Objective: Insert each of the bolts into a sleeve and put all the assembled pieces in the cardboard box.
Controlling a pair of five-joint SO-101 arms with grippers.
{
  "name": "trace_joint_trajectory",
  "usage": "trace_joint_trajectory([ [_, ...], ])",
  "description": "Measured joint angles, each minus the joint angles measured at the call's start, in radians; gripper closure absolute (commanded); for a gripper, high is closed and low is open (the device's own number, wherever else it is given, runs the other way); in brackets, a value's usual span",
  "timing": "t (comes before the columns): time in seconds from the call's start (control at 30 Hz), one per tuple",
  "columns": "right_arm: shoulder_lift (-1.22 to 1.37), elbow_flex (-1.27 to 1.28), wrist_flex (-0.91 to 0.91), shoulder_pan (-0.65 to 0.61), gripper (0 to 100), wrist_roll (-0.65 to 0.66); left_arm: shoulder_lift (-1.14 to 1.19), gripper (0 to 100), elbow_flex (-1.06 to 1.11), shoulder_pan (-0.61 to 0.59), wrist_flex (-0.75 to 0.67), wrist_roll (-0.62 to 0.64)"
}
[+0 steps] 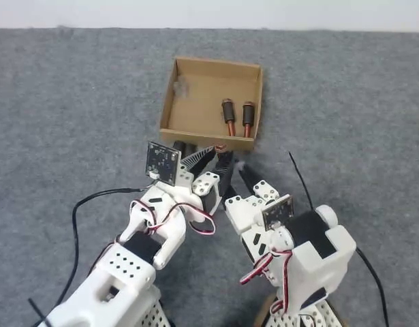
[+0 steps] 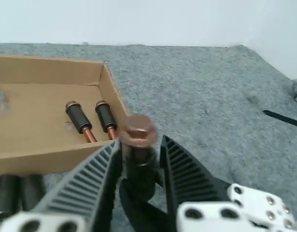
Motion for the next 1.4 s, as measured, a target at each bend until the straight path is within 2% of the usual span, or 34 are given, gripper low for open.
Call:
trace_joint_trajectory([
  [0.97,0.0,0.0,0.0,0.008,99.2,0.0,-0.003,88,-0.002,-0.006,0.0,-0.003],
  [1.13,0.0,0.0,0.0,0.008,99.2,0.0,-0.1,88,-0.02,-0.006,0.005,-0.005],
  [1.23,0.0,0.0,0.0,0.008,99.2,0.0,-0.198,88,-0.06,-0.008,0.094,-0.005],
  [1.4,0.0,0.0,0.0,0.008,99.2,0.0,-0.35,88,-0.124,-0.032,0.338,-0.005],
])
